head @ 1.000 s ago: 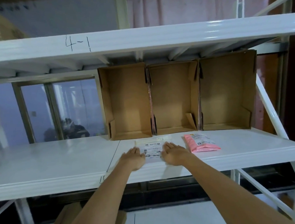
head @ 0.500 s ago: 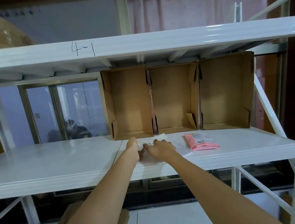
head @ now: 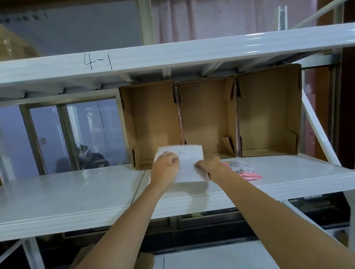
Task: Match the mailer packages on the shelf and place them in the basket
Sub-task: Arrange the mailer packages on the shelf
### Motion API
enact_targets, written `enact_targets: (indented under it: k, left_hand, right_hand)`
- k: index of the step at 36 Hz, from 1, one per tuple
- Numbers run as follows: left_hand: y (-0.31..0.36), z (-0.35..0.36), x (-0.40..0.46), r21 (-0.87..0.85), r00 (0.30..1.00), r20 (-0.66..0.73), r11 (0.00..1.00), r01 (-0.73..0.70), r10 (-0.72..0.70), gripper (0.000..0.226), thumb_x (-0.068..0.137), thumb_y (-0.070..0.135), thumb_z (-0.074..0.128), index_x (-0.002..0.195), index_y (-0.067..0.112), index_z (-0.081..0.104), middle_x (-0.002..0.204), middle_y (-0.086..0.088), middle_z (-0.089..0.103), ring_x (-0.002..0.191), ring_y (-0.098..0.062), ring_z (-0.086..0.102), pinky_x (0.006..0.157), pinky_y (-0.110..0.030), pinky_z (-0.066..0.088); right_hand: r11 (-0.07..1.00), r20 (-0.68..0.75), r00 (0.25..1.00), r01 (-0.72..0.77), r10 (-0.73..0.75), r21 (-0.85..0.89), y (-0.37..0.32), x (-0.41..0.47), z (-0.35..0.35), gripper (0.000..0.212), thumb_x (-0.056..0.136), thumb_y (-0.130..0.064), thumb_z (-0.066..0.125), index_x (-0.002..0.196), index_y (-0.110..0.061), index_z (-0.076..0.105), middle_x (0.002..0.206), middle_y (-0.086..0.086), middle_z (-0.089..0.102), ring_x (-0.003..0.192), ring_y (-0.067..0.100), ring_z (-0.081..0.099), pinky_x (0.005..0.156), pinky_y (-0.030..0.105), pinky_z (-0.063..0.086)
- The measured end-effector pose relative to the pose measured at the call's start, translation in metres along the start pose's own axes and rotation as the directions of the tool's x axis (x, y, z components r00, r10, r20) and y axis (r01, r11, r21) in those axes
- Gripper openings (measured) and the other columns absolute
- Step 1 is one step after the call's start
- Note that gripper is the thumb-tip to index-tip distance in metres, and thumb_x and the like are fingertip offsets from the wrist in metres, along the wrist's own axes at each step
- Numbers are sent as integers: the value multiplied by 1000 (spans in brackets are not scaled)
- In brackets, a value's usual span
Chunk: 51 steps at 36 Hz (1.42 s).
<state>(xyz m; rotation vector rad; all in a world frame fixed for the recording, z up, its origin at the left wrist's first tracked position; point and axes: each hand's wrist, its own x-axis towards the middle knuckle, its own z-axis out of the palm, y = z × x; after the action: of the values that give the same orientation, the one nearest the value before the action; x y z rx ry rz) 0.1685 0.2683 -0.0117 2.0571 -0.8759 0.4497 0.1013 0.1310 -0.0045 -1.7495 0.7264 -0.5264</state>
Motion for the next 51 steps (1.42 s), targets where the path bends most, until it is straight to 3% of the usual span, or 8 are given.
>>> enact_targets:
  k: [3, 5, 12, 19, 27, 35, 43, 51]
  left_hand:
    - [-7, 12, -11, 266, 912, 387, 964, 28, -133, 38, 101, 18, 31, 129, 10, 54, 137, -8, 51, 122, -25, 49, 100, -33, 39]
    - [-14, 24, -19, 367, 807, 548, 930, 3, -219, 45, 104, 24, 24, 145, 11, 38, 153, -9, 33, 138, -24, 35, 111, -34, 28]
    - [-19, 39, -10, 451, 894, 427, 889, -82, -134, 44, 97, 26, 33, 139, 16, 43, 147, -6, 39, 131, -26, 36, 108, -40, 30]
    - [-38, 50, 17, 384, 876, 459, 922, -44, -149, 51, 99, 25, 28, 149, 13, 29, 156, -7, 27, 142, -23, 28, 117, -37, 23]
    - [-62, 63, 39, 449, 833, 543, 876, -178, -109, 55, 102, 32, 31, 154, 23, 14, 161, -3, 9, 148, -21, 13, 120, -37, 15]
    - [-70, 70, 48, 494, 773, 589, 862, -111, -238, 60, 100, 47, 22, 154, 29, 5, 162, 2, -4, 149, -15, -1, 122, -40, 4]
    - [-72, 74, 47, 575, 790, 490, 818, 25, -368, 63, 100, 45, 13, 155, 15, 2, 162, 1, -4, 149, -15, -2, 122, -38, 3]
    - [-73, 76, 47, 582, 808, 441, 810, 76, -392, 61, 101, 39, 12, 154, 10, 2, 162, -1, -5, 149, -17, -1, 121, -37, 3]
  right_hand:
    - [886, 8, 996, 83, -89, -457, 15, -8, -13, 21, 88, -24, 63, 104, -13, 56, 71, 2, 52, 69, 17, 53, 54, 25, 41]
    - [690, 11, 980, 147, -199, -709, 23, -13, -17, 19, 88, -21, 55, 106, -14, 55, 77, 1, 53, 80, 20, 55, 60, 23, 40]
    - [389, 170, 844, 401, -508, -829, 22, 1, 4, 34, 101, -26, 37, 126, -11, 53, 127, 10, 55, 118, 25, 50, 85, 35, 44]
    - [478, 342, 857, 503, -386, -720, 31, 29, 43, 56, 104, -38, 18, 151, -10, 26, 159, 7, 24, 147, 21, 21, 116, 39, 24]
    - [514, 452, 856, 513, -250, -688, 33, 52, 60, 55, 105, -39, 7, 154, -19, 18, 162, 4, 14, 149, 18, 12, 121, 38, 10]
    - [429, 444, 876, 479, -186, -766, 40, 68, 64, 62, 102, -48, 2, 155, -21, 18, 162, 0, 15, 149, 14, 12, 121, 35, 8]
    - [435, 215, 972, 235, -94, -869, 44, 61, 58, 76, 98, -58, 7, 155, -9, 5, 163, 6, 1, 150, 20, 3, 121, 37, 3]
    - [430, 222, 971, 238, -87, -871, 51, 52, 46, 73, 99, -50, 15, 155, -6, 1, 163, 8, -2, 150, 20, -1, 122, 37, 3]
